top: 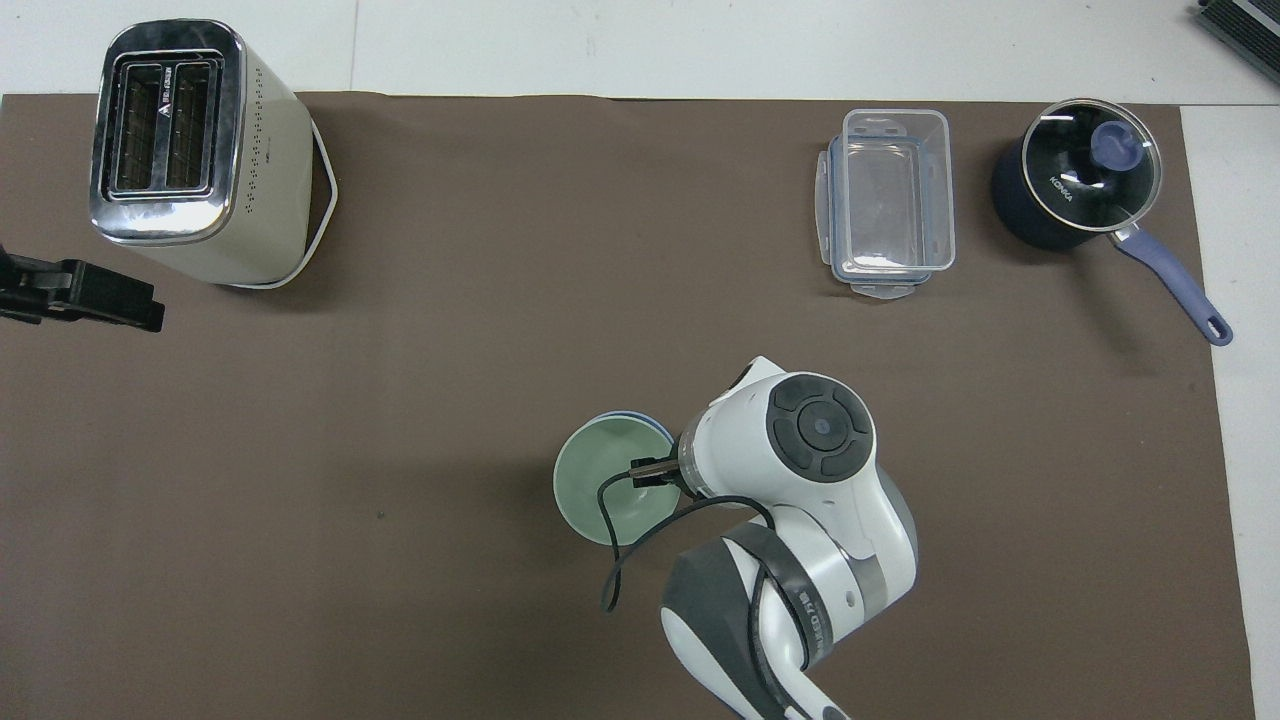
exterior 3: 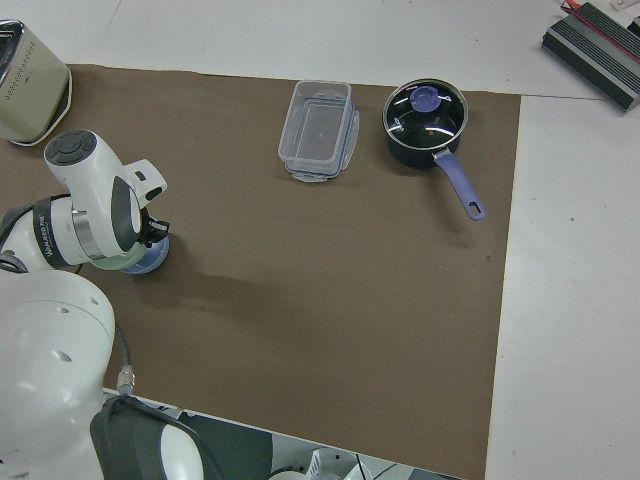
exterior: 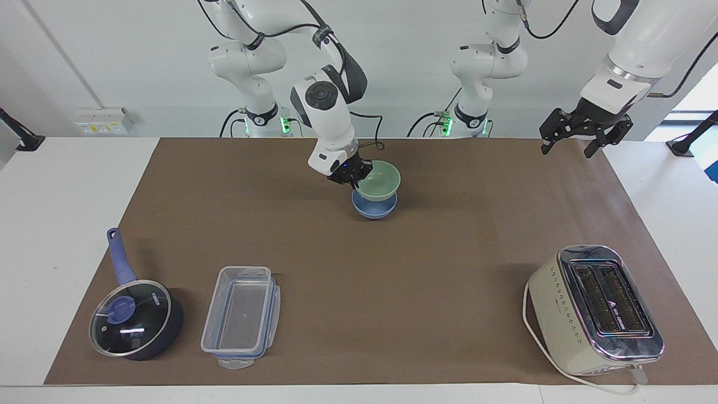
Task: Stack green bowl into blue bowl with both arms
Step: 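Lower the green bowl into the blue bowl and open the right gripper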
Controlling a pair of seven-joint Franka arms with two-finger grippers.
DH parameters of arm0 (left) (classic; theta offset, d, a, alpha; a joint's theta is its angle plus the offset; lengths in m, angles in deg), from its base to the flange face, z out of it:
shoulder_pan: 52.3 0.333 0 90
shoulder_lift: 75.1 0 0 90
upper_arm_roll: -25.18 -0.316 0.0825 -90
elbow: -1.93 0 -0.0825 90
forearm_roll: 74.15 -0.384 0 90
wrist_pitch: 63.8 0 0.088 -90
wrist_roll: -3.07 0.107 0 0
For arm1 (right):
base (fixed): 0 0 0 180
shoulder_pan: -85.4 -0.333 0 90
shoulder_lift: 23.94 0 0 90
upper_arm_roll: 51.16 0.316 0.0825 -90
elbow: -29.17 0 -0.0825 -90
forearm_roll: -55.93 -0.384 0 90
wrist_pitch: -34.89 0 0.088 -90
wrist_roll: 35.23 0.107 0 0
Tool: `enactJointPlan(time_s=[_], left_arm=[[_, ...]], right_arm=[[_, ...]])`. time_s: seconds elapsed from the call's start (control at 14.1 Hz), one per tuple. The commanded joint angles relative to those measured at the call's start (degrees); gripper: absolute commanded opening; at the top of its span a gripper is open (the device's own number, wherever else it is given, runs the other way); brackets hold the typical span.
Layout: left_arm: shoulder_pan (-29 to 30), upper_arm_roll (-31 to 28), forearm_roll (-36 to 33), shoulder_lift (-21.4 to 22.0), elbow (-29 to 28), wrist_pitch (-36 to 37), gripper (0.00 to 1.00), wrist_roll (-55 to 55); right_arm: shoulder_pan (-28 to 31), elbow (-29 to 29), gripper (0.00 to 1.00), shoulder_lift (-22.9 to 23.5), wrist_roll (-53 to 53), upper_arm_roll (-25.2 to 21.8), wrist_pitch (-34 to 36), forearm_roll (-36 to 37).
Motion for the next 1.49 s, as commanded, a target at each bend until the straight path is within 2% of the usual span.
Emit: enactJointPlan(time_s=[0.0, 0.78, 1.42], left_arm=[[0.7, 0.5, -1.2, 1.3, -1.5, -0.2, 1.0, 0.9], [0.7, 0.5, -1.6, 1.4, -1.4, -0.1, 1.0, 0.9], [2.1, 0.5, -1.5, 3.1, -4.0, 0.0, 1.0, 0.9]], right_arm=[[-0.4, -0.2, 0.0, 1.6, 0.4, -0.3, -2.2, -0.3], [-0.4, 1.2, 0.0, 1.8, 0.1, -0.3, -3.4, 1.6], [-0.4, 1.3, 0.0, 1.9, 0.2, -0.3, -4.0, 2.8]])
